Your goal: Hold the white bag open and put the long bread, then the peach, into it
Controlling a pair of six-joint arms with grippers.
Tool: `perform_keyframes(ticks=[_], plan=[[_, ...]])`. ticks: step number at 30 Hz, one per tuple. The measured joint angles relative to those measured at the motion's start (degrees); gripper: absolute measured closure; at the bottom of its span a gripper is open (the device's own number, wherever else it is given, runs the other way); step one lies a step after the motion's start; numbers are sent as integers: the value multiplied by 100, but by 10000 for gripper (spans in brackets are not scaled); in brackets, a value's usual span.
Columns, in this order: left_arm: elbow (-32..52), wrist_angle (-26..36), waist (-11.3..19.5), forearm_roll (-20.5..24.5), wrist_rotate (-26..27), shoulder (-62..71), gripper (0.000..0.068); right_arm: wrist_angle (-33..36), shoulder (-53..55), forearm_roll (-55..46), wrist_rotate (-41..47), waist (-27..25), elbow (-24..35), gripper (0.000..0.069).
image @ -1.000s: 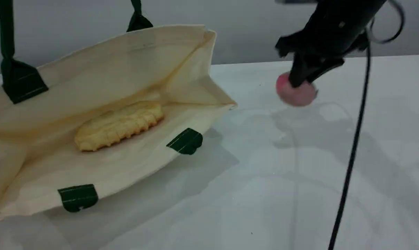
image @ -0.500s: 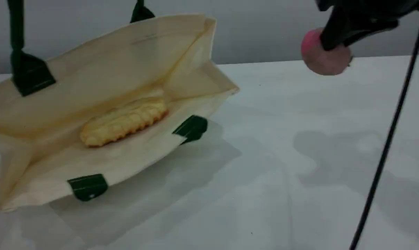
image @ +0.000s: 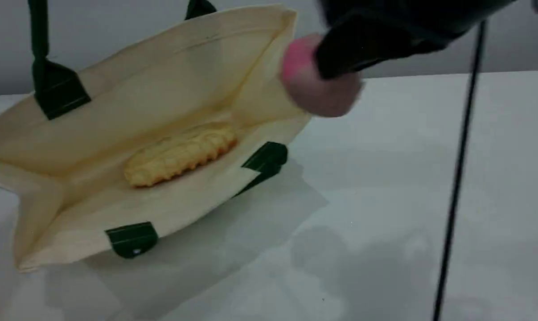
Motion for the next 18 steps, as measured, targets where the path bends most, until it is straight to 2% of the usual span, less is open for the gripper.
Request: perform_keyframes(ticks=[4,11,14,18], plan=[[0,0,0,0,-12,0,587,-336,284,77,0,455,-11,595],[0,0,0,-86,46,0,587,-1104,1008,98,0,958,-53,595],[0,0,0,-91,46,0,587,-1321,1306,112,0,1100,-230,597],[0,0,0,-91,66,0,587,-1282,1743,112,0,1184,-602,597]])
